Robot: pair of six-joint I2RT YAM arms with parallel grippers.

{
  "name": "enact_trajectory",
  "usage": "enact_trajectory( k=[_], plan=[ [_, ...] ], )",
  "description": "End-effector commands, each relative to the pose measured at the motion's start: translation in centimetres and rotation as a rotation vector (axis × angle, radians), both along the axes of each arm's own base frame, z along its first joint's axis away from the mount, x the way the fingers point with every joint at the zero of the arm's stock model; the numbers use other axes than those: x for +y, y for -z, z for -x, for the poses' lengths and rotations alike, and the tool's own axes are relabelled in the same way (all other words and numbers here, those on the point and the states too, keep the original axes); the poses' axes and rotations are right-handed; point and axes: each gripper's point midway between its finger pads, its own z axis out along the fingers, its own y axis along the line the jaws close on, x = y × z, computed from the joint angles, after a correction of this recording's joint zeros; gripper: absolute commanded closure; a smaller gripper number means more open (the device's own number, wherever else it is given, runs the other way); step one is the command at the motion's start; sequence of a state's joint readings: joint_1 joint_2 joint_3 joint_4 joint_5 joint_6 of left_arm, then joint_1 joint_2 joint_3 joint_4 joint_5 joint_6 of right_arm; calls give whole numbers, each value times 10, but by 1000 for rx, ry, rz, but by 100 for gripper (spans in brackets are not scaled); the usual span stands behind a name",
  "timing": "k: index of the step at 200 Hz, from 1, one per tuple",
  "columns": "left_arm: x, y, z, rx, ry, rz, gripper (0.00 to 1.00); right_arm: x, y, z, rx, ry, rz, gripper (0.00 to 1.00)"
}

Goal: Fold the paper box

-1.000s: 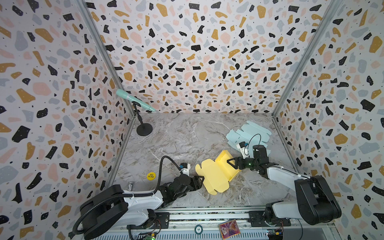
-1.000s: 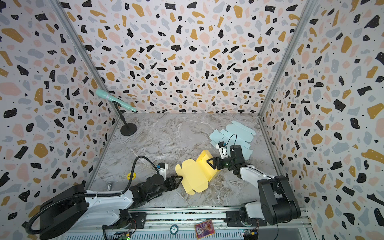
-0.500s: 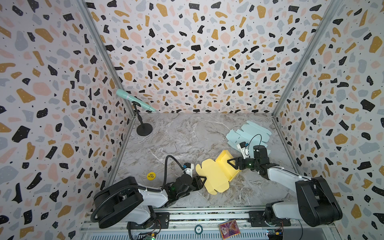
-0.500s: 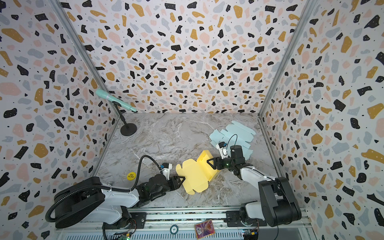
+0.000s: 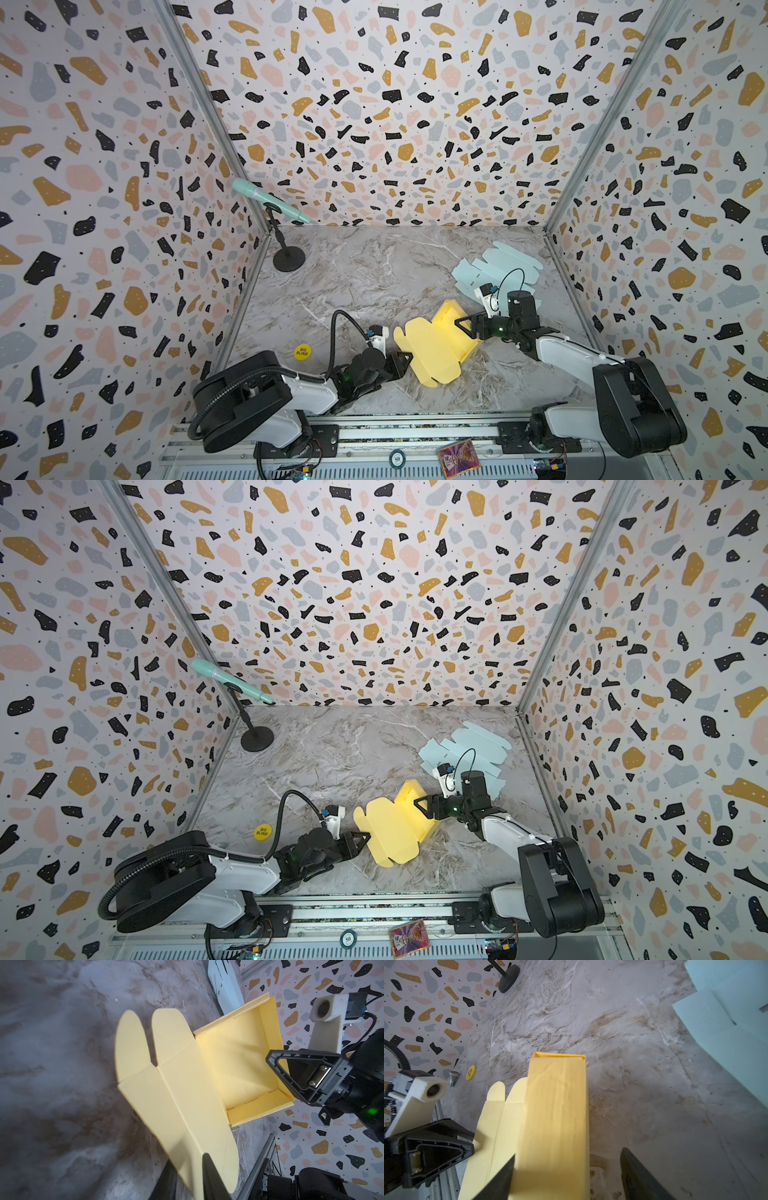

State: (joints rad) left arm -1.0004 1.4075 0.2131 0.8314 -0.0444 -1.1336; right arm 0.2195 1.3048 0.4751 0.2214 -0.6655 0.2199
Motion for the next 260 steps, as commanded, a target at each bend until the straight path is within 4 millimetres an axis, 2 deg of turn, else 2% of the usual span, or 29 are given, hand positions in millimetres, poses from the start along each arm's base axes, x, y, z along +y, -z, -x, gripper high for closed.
enact_trajectory(
  k=[1,73,114,154,194,225,260],
  plan=[
    [-9,-16,-5,-33,-9,65,79,-1,-8,0,-30,1,-10,28],
    [-11,-17,-7,-30,-12,72,91,1,-15,5,-36,-10,-39,27],
    [-4,-25,-9,-43,-43,66,95,-2,-34,16,-80,0,-54,15],
    [7,-38,-15,-78,-43,-13,96,-1,-55,29,-170,-18,-95,4],
    [23,-53,-21,-115,22,-173,100,-4,-77,32,-271,-3,-113,1],
    [30,-64,-19,-158,134,-359,100,-9,-100,21,-370,58,-119,1],
    [36,-75,-17,-173,250,-542,100,8,-130,9,-507,51,-128,1]
  ],
)
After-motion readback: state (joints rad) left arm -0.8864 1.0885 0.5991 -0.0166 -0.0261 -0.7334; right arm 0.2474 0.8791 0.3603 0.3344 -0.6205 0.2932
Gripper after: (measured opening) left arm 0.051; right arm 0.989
